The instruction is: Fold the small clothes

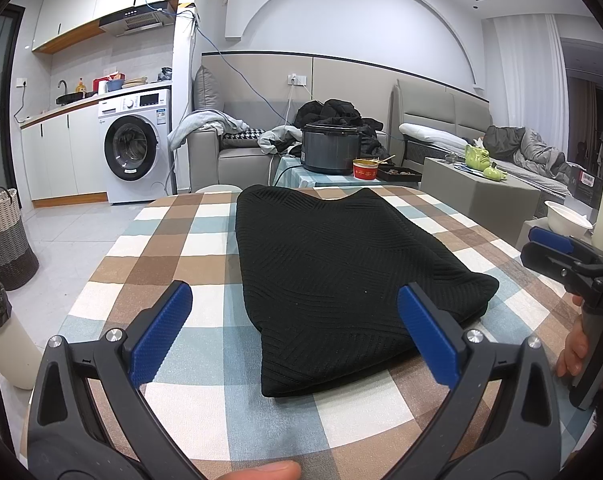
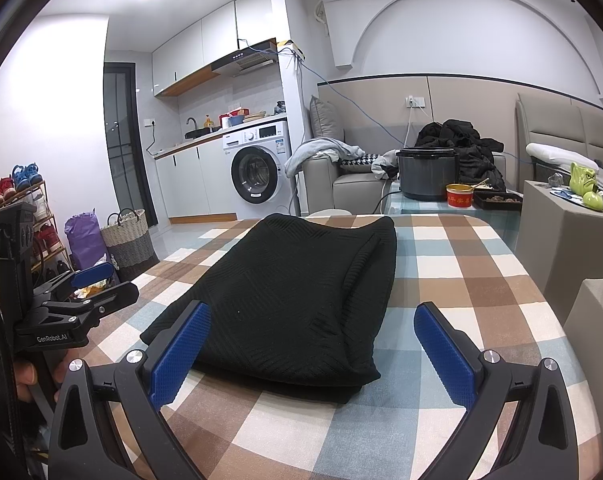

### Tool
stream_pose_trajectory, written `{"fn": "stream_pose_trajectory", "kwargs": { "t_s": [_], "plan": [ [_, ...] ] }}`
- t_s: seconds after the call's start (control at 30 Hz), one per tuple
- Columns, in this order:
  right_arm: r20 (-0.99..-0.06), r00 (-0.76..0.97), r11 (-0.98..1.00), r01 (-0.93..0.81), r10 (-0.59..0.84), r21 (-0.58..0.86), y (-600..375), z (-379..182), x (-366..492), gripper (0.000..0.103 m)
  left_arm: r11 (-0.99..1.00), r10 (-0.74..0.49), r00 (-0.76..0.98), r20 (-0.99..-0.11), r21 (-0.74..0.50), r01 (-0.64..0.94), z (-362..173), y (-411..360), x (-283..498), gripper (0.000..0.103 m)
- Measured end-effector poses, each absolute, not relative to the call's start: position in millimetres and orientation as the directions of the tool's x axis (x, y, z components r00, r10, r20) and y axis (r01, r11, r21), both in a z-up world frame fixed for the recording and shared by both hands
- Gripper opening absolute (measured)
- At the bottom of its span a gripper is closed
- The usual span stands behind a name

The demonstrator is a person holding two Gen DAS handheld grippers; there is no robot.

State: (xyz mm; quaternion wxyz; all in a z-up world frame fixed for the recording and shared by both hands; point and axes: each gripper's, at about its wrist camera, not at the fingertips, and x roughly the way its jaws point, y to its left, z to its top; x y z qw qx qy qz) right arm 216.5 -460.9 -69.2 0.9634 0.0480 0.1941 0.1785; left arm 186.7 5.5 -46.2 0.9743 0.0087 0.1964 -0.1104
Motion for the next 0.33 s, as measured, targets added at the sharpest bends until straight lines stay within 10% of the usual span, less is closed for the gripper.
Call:
{"fn": "stream_pose_trajectory", "kwargs": {
  "t_s": [0.33],
  "plan": [
    [-0.358,0.861,0.932,-0.325,0.363,0.162,-460.6,-69.5,215.6,0.103,0.977,-0.205,0.905,-0.372,-0.023,0.212,-46.1,3.5,183.4,0.102]
  ]
}}
